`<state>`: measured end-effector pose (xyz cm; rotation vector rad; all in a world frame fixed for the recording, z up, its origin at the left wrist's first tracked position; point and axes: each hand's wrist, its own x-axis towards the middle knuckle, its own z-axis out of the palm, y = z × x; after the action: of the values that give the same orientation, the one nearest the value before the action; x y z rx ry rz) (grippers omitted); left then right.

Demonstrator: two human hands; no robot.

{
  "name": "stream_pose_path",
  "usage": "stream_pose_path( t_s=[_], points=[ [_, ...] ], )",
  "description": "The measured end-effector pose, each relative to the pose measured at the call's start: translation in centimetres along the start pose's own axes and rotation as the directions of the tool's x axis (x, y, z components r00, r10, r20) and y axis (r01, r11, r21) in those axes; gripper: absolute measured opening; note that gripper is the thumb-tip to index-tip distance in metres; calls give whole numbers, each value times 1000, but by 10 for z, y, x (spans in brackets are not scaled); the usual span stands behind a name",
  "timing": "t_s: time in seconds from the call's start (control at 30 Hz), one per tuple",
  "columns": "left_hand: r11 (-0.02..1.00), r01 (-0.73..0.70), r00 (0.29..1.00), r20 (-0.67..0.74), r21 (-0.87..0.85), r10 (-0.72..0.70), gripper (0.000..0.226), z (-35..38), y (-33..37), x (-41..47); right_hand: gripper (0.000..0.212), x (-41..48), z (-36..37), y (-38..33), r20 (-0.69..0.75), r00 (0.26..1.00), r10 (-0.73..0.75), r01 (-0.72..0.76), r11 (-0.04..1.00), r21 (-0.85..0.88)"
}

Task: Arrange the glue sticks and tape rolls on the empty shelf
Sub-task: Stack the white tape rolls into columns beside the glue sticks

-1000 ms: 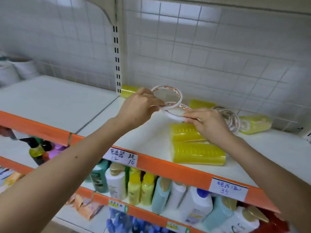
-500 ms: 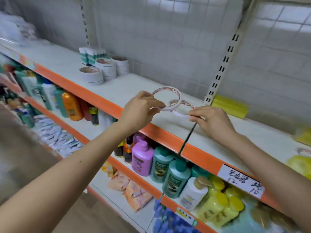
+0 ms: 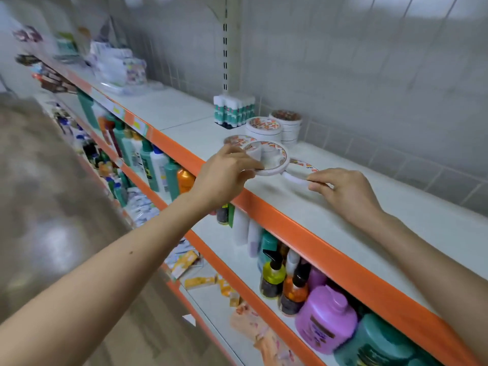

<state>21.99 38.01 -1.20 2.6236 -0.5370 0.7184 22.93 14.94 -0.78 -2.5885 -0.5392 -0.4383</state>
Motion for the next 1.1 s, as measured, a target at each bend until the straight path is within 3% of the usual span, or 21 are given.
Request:
stream_pose_path(
  t_s=[0.3,0.47,0.57,0.67,0.8,0.97,1.1],
  points=[
    [1000,-9,997,73,-15,10,29,3,-83,52,21,57,23,-12,-57,987,148,-151,987,-55],
    [975,-178,964,176,-131,200,26,15,-124,71,19,77,38,-36,-179,971,157,-172,983,-68],
    [939,-258,925,222,-229,308,37,20,-147,85,16,90,50,-55,-215,965,147,-172,980,-99],
    [913,-170,929,248,-371,274,55,23,-161,95,18,98,63,-75,-233,964,124,-164,973,-162],
    [831,99,904,398,-548,155,75,25,-166,100,26,103,77,-99,-238,952,194,-243,949,-198],
    [784,116,890,415,-610,192,80,28,-174,104,23,108,94,-112,-169,970,174,-216,937,-273],
    [757,132,882,425,-640,206,80,28,-175,105,34,110,97,-113,-222,948,230,-260,958,-117]
  ],
)
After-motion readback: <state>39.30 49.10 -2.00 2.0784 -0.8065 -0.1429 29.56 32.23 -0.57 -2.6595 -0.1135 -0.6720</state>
